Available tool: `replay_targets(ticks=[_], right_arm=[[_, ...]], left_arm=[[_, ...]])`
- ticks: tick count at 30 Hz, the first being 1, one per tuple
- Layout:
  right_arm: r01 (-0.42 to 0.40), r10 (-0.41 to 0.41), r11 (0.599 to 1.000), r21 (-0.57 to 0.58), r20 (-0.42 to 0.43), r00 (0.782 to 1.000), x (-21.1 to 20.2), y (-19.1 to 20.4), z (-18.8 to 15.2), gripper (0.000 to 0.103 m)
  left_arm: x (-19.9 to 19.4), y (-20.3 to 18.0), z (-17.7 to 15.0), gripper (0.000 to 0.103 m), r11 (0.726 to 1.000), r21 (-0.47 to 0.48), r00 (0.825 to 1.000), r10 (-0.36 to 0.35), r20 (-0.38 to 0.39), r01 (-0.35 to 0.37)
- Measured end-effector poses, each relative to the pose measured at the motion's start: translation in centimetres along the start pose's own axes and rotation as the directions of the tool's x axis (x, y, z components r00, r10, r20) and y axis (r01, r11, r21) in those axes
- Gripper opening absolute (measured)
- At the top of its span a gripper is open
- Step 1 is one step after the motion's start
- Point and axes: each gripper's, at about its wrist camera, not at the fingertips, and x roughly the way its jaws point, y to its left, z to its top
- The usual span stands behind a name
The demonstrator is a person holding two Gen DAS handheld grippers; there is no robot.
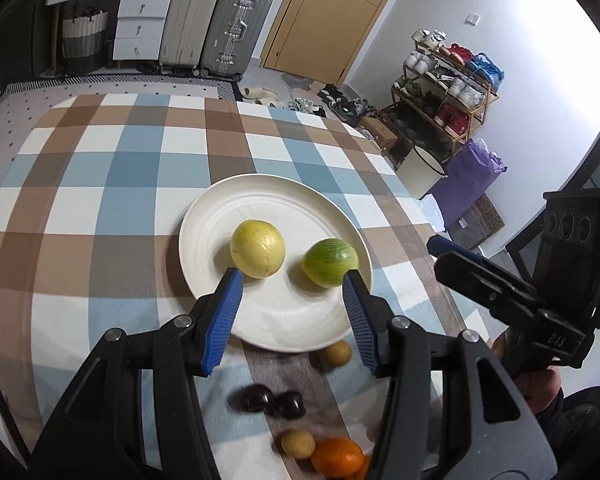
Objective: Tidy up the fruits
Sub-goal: 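Withdraw both tools from the plate back toward the fruits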
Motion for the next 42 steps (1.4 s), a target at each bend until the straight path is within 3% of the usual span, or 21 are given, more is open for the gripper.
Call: replay_targets(ticks=[9,17,22,33,38,42], right_arm=[[0.014,-0.009,0.998,-0.060,0.088,0.996,-3.9,3.3,-1.5,0.083],[0.027,-0.014,0.994,-0.105,0.122,0.992,-6.7,5.9,-3.6,0.094],[0.032,-0.017,0.992,-0.119,0.123,0.992,-8.0,6.9,-5.0,0.097],[-0.009,0.016,0.987,-0.163,0.039,0.999,-8.8,8.6,-10.5,0.098],[-0.027,0.025,0.983,-0.182,-0.014,1.000,-8.0,9.2,-12.7,0.098],[-0.042,0.031,0.983,-0.177,-0.061,0.998,-7.0,9.4,-14.3,0.098]], left_arm=[[-4.7,-2.2,-3.2,0.049,0.998,0.038,0.998,0.039,0.045,-0.041],[-8.0,-3.8,-6.1,0.077,0.994,0.048,0.992,0.090,0.088,-0.095],[-9.9,-4.0,-8.2,0.082,0.993,0.036,0.990,0.108,0.096,-0.112],[-10.7,-2.8,-12.2,0.088,0.984,0.023,0.982,0.174,0.076,-0.176],[-10.7,-1.8,-13.6,0.101,0.982,0.006,0.979,0.187,0.083,-0.188],[-10.8,-1.2,-14.5,0.101,0.981,-0.013,0.977,0.195,0.082,-0.195]])
